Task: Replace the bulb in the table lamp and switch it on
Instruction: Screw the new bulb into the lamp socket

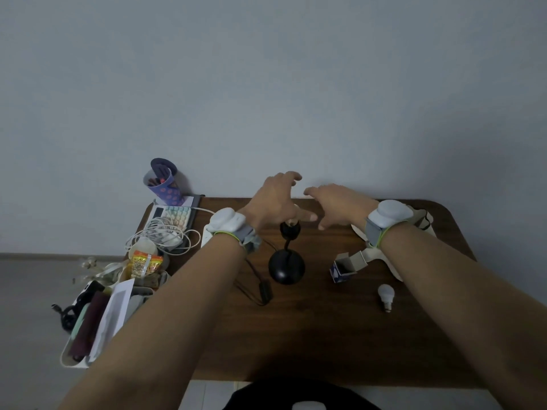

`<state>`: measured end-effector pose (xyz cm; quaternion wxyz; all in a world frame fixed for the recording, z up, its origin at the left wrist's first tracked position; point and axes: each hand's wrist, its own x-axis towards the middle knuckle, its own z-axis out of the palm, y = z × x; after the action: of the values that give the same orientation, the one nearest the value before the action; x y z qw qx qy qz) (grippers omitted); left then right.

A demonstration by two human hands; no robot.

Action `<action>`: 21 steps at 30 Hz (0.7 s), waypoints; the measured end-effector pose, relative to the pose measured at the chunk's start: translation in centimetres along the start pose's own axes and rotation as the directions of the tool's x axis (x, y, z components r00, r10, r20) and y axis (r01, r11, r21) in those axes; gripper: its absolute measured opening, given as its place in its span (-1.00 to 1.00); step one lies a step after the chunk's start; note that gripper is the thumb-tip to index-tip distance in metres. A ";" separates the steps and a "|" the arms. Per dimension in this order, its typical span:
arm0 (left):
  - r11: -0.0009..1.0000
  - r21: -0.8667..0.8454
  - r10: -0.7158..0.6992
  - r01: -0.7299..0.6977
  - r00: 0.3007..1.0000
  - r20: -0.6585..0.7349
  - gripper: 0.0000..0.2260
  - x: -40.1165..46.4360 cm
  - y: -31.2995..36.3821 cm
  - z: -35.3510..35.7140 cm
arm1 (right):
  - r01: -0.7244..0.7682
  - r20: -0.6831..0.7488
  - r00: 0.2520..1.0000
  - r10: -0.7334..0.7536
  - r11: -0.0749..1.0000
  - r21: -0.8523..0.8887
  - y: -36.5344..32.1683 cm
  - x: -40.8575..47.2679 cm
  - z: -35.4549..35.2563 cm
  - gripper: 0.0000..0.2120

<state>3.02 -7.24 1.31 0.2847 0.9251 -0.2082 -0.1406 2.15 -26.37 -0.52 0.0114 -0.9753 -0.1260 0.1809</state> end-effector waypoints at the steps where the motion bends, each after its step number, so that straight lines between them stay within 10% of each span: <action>1: 0.998 0.038 0.040 -0.040 0.999 -0.001 -0.08 0.2 1.0 0.0 | -0.014 0.009 1.000 0.014 1.000 0.007 0.6 -0.2 0.2 -0.04; 10: 0.934 0.262 0.261 -0.243 0.965 -0.034 -0.43 3.5 9.1 5.8 | -0.151 -0.108 0.981 0.158 0.986 0.077 7.2 -3.9 3.4 -0.59; 21: 0.878 0.392 0.198 -0.274 0.955 0.222 -0.44 7.3 12.7 15.0 | -0.401 -0.098 0.908 0.407 0.913 0.076 17.5 -9.4 9.5 -0.45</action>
<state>-0.16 -27.19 -4.29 0.0756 0.9160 -0.3692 -0.1375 -5.52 -45.90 -7.32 0.0072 -0.9881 0.0845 0.1280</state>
